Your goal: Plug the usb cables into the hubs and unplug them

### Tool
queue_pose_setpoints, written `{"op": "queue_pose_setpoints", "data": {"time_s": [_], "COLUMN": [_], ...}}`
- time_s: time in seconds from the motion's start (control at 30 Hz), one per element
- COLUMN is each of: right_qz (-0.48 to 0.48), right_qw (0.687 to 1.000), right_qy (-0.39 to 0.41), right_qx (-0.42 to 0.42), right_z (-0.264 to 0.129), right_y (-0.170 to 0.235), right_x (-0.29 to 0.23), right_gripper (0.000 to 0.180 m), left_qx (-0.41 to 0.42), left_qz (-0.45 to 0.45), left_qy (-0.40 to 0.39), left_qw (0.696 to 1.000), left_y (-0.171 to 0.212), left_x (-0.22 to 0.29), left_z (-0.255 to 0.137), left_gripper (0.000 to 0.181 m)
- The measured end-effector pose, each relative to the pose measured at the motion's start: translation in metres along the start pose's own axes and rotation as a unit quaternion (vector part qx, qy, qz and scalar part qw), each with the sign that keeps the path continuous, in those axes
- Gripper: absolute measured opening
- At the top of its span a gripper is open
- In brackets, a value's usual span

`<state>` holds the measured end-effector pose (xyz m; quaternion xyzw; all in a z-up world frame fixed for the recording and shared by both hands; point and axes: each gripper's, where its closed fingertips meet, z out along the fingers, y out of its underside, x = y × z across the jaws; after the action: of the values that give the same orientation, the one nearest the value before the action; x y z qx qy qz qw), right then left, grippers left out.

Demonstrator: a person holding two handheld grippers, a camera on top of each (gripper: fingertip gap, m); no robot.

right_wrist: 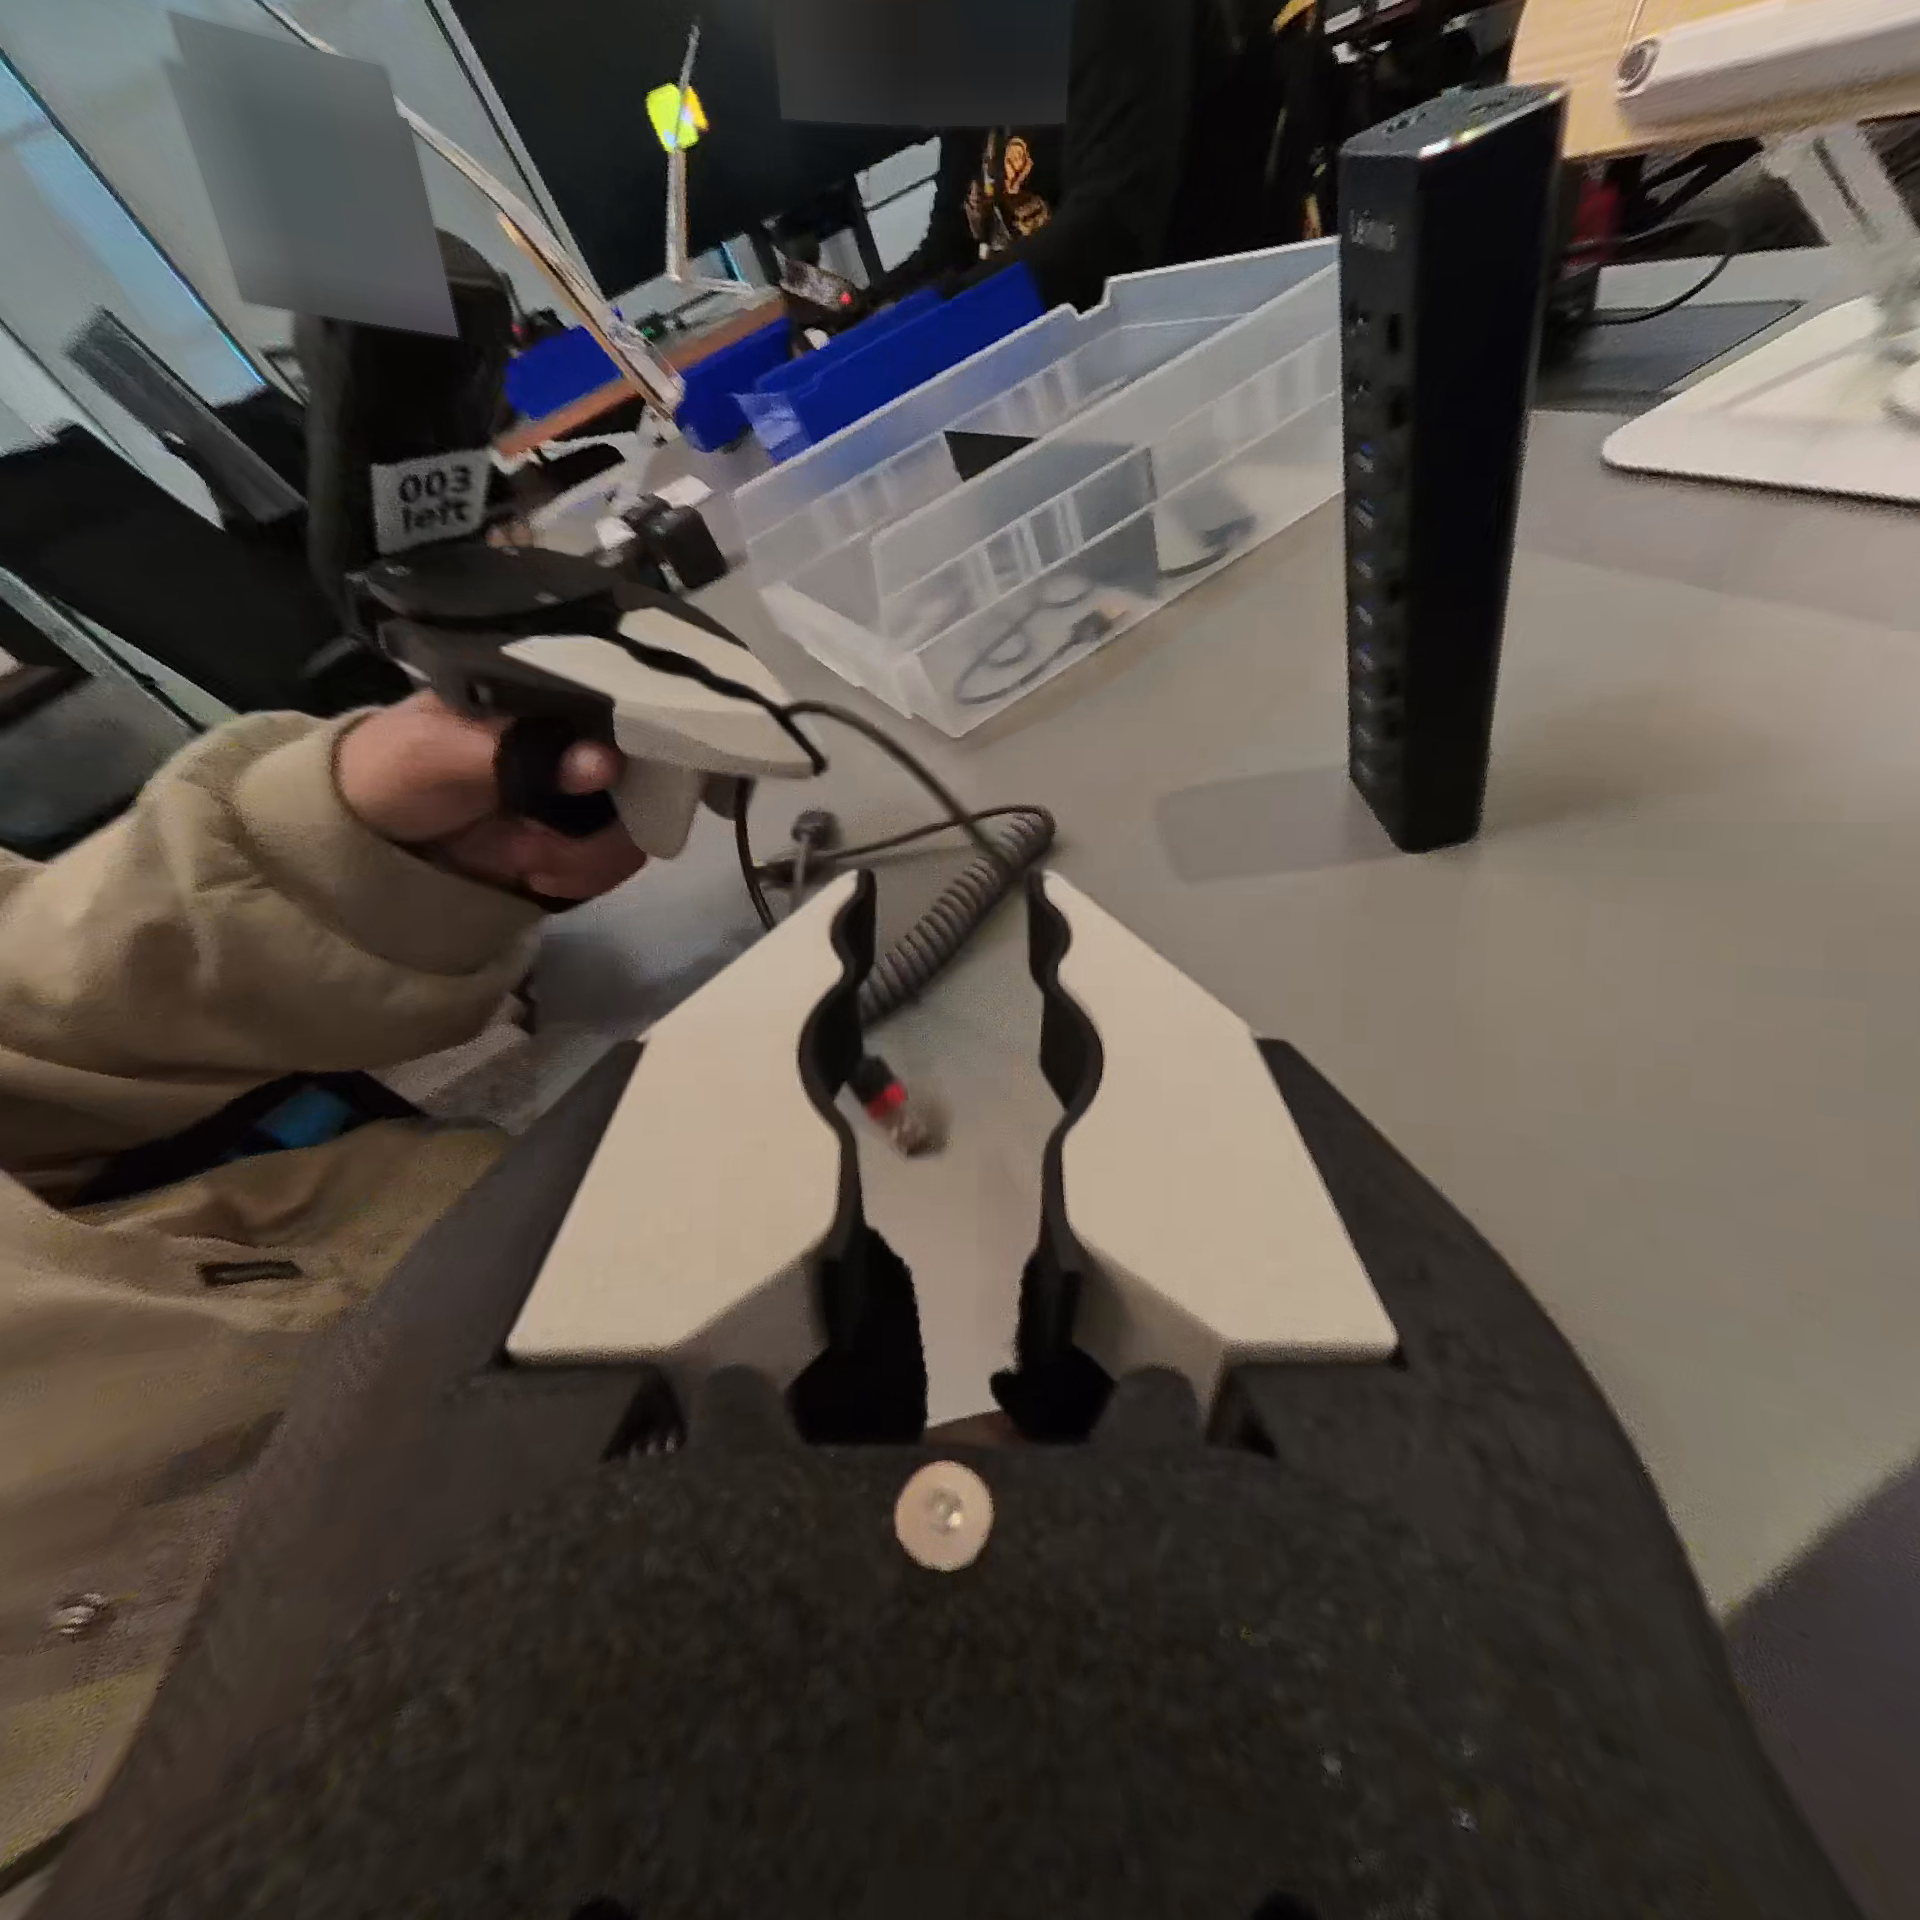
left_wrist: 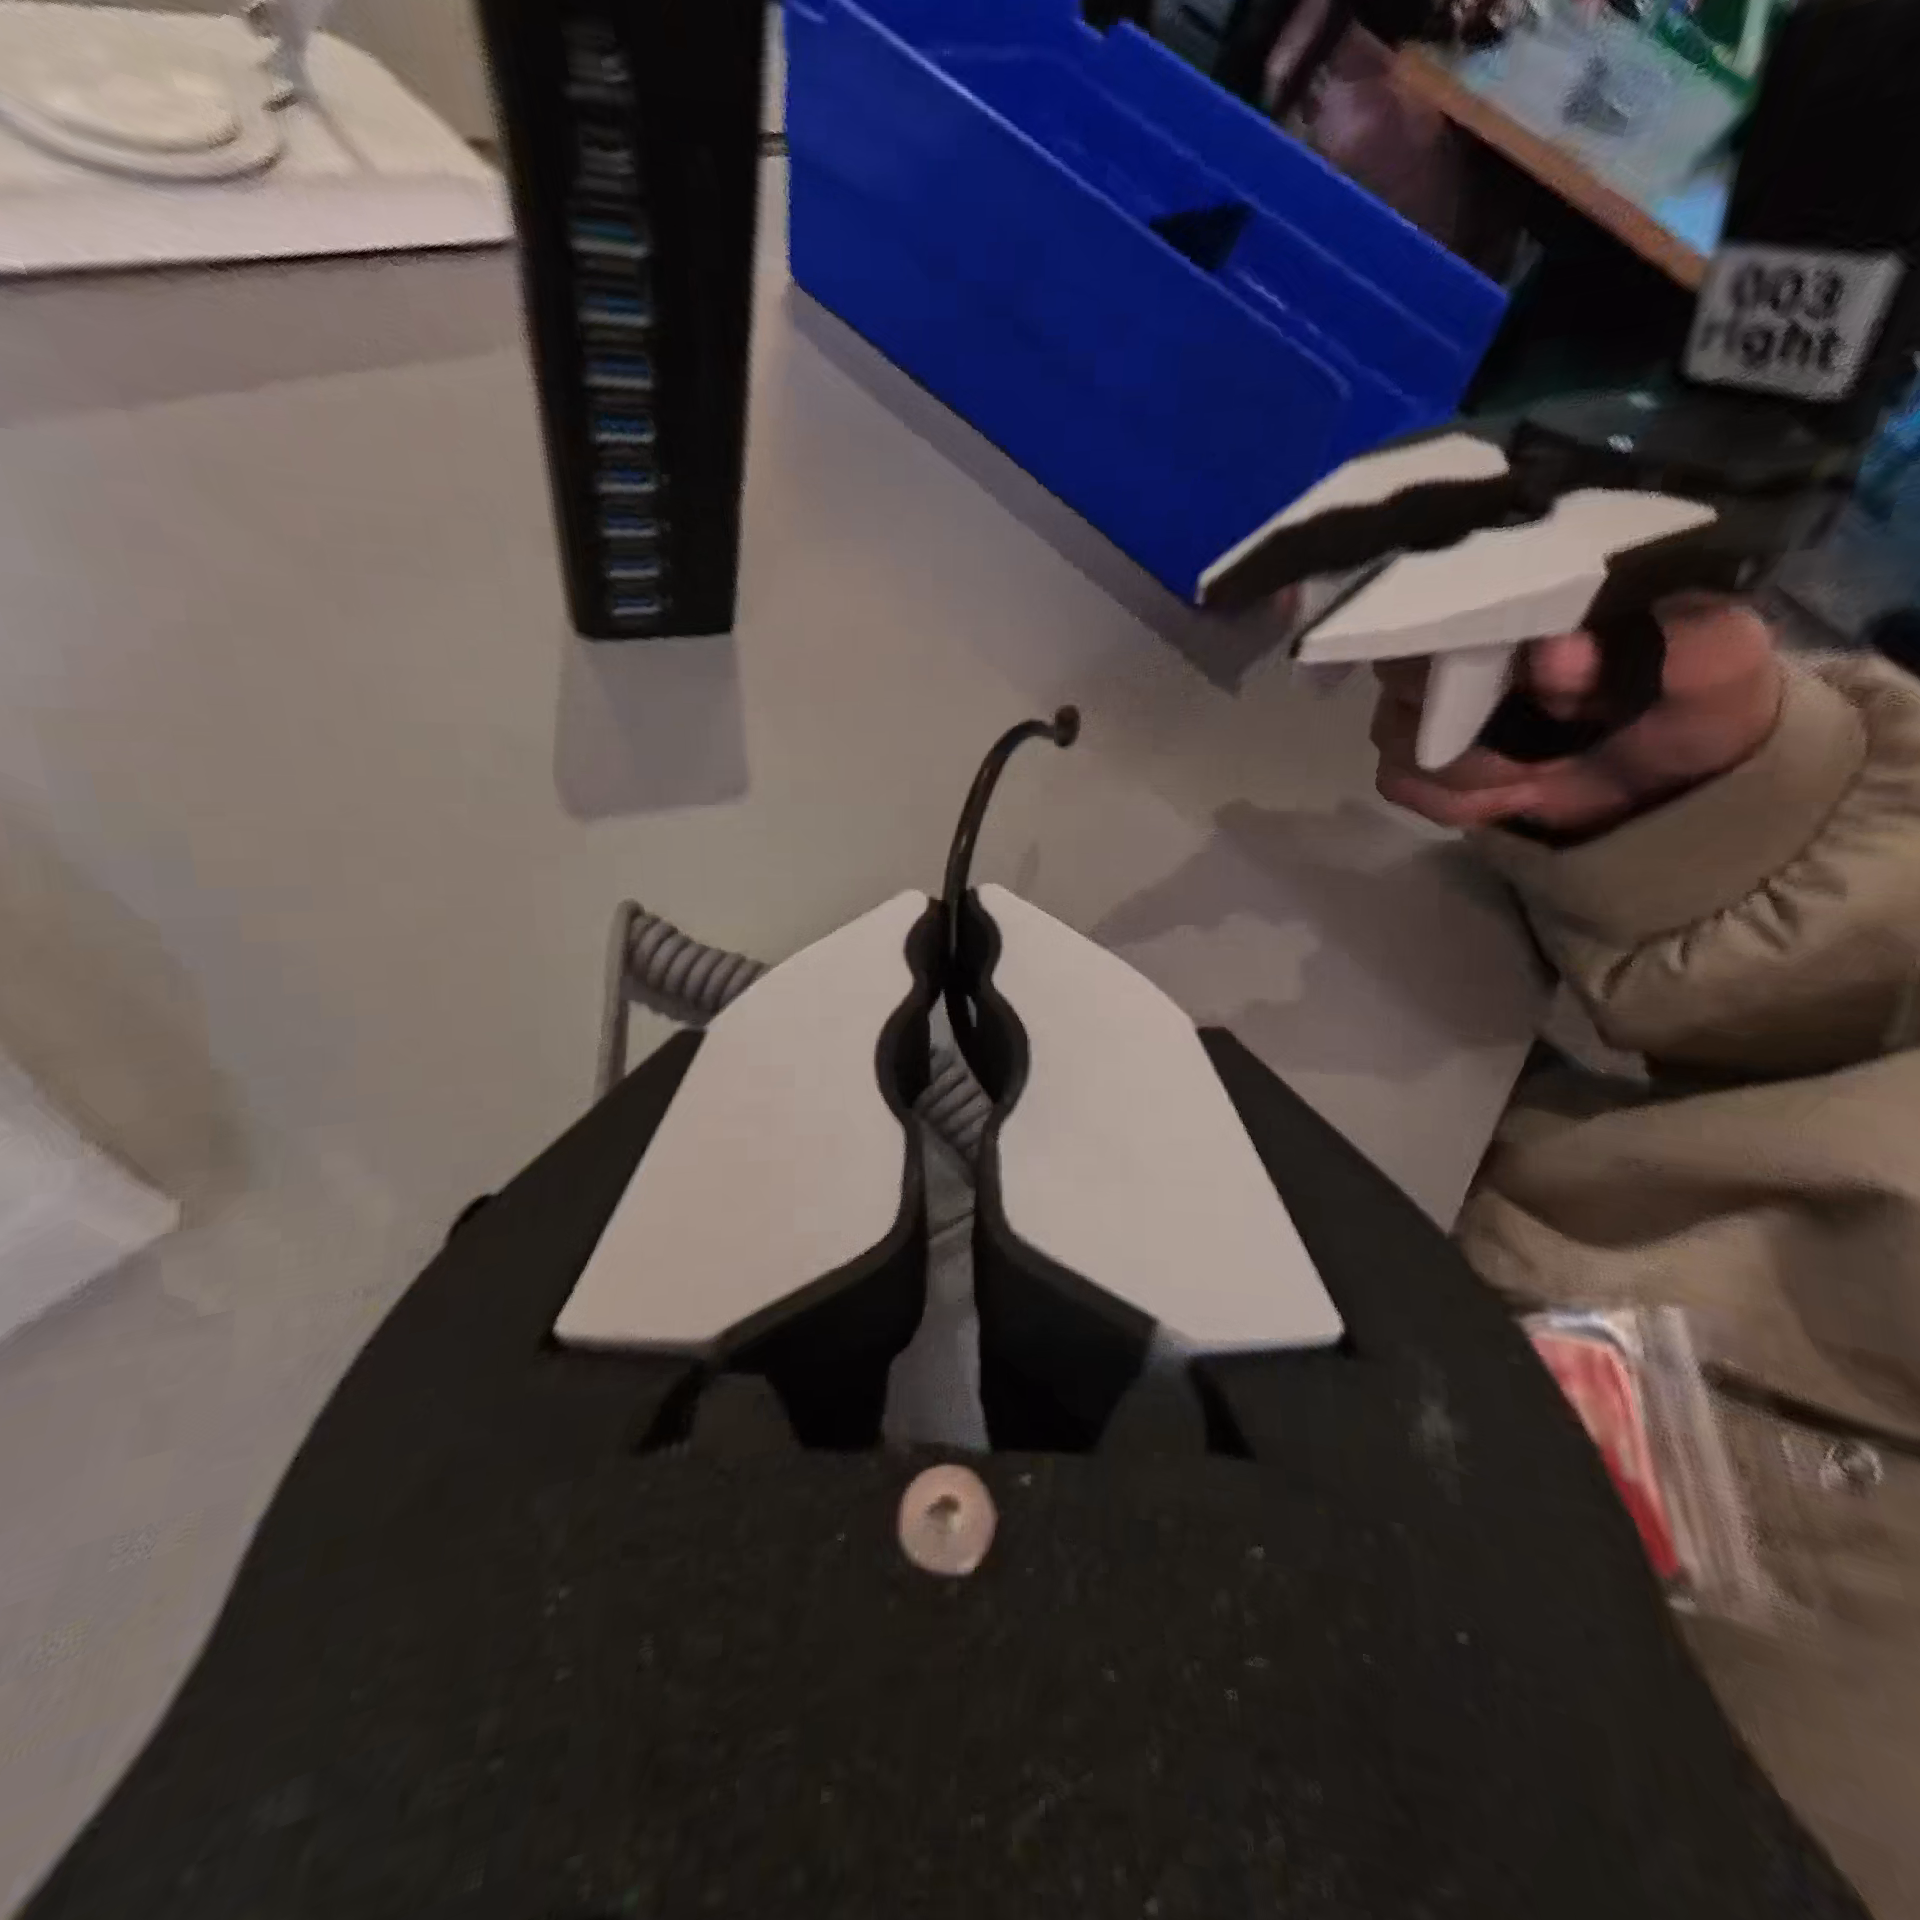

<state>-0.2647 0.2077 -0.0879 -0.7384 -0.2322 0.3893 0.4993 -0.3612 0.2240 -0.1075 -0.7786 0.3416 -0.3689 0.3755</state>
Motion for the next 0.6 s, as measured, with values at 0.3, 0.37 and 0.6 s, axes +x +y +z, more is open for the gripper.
{"op": "queue_pose_setpoints", "data": {"time_s": [0.3,0.37,0.6], "right_qz": [-0.246,-0.273,-0.329], "right_qw": [0.943,0.934,0.914], "right_qy": [-0.033,-0.031,0.000], "right_qx": [-0.220,-0.227,-0.238], "right_z": [0.038,0.048,0.063], "right_y": [0.094,0.095,0.101], "right_x": [-0.032,-0.033,-0.026], "right_gripper": [0.040,0.042,0.015], "left_qx": [0.024,0.025,0.058], "left_qz": [-0.154,-0.178,-0.261], "left_qy": [-0.049,-0.049,-0.011], "left_qw": [0.986,0.982,0.964], "left_y": [0.038,0.040,0.038], "left_x": [-0.023,-0.025,-0.021], "left_z": [-0.018,-0.020,-0.031], "left_gripper": [0.002,0.002,0.002]}}
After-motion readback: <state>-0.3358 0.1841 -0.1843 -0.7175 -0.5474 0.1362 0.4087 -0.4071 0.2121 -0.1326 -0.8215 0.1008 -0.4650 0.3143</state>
